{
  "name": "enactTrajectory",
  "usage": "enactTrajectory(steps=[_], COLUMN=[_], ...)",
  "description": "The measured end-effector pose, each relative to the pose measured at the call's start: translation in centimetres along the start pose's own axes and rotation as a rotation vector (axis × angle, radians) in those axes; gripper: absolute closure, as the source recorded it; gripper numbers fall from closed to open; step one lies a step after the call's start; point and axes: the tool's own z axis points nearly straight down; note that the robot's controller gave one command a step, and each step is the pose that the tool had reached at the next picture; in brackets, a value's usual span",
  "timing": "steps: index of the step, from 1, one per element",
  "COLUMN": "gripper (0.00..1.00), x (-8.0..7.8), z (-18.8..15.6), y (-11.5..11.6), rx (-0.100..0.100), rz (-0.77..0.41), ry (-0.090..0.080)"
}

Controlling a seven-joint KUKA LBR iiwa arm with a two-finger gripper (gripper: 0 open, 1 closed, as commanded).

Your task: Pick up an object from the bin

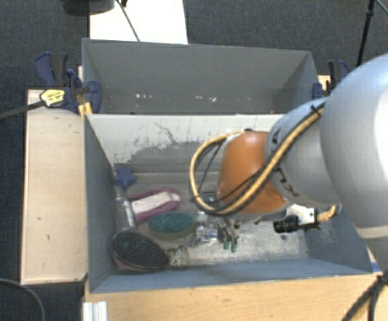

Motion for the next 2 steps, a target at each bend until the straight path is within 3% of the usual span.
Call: enactTrajectory(steps=[2], gripper=[1.0], x=[-0.3], z=[-7.0], y=[0.1], rx=[0.003], rz=[-0.009], ry=[0.011])
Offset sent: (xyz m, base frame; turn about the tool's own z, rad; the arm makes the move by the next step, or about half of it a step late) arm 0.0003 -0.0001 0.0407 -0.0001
